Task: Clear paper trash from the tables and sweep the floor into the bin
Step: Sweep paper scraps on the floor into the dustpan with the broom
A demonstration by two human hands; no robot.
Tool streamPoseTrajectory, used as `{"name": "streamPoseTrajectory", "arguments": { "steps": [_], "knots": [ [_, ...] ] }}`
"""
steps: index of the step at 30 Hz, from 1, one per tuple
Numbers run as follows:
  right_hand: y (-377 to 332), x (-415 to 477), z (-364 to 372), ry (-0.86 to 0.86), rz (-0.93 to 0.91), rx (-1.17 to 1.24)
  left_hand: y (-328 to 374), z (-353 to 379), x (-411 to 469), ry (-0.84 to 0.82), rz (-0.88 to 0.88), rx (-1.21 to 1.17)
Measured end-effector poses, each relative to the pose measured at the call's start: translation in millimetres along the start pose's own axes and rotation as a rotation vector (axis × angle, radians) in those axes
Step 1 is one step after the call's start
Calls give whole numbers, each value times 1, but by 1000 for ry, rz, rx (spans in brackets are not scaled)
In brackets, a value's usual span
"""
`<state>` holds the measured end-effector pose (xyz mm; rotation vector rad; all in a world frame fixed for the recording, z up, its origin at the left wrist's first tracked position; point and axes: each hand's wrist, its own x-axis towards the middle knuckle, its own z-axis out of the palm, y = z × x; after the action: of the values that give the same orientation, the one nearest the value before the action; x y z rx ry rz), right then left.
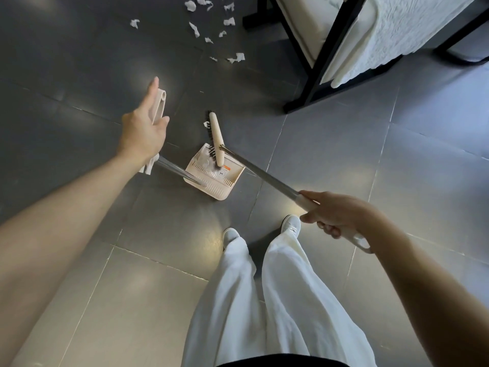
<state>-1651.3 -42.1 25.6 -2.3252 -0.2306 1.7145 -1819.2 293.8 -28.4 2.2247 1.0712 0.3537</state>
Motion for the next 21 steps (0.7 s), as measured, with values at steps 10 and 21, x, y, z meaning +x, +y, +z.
{"name": "streamPoseTrajectory", "arguments": {
  "steps": [10, 21],
  "knots": [
    [-98, 45, -13, 177, -169, -385, -28, -35, -1, 103, -123, 45],
    [-170, 77, -5, -80, -133, -755, -40, -46, 57, 178, -218, -35]
  ]
}}
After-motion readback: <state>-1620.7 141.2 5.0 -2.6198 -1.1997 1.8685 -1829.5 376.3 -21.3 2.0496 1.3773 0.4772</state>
